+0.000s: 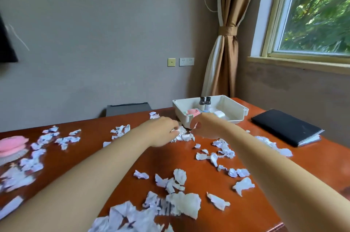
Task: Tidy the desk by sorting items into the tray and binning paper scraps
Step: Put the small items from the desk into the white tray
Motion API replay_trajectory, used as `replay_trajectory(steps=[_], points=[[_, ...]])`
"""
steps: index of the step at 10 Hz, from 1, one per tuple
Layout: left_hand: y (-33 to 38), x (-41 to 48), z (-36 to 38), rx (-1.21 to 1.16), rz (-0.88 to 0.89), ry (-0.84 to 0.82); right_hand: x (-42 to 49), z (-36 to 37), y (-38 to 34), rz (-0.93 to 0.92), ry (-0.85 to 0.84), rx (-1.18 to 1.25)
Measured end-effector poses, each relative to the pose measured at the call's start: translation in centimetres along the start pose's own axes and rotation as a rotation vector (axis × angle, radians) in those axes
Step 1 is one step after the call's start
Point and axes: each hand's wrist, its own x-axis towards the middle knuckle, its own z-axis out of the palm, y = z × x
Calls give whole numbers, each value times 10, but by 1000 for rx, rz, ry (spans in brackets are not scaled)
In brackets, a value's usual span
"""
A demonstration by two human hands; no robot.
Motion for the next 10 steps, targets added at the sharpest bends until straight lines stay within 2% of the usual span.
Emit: replay_trajectory(steps=[4,6,7,9,10], points=[[-54,-153,8,-28,-179,-69,-35,54,-110,-159,-179,88],[-90,-245,26,-52,-348,-9,-62,78,-165,-431,-217,179],[-104,-286,36,-51,-435,19,-74,93,-192,-501,-231,204],[-104,-340,57,-146,-546,73,-88,124,-232,-645,-163,245],[-110,-351,70,-148,-595,101,-84,138,-244,-659,-81,189]])
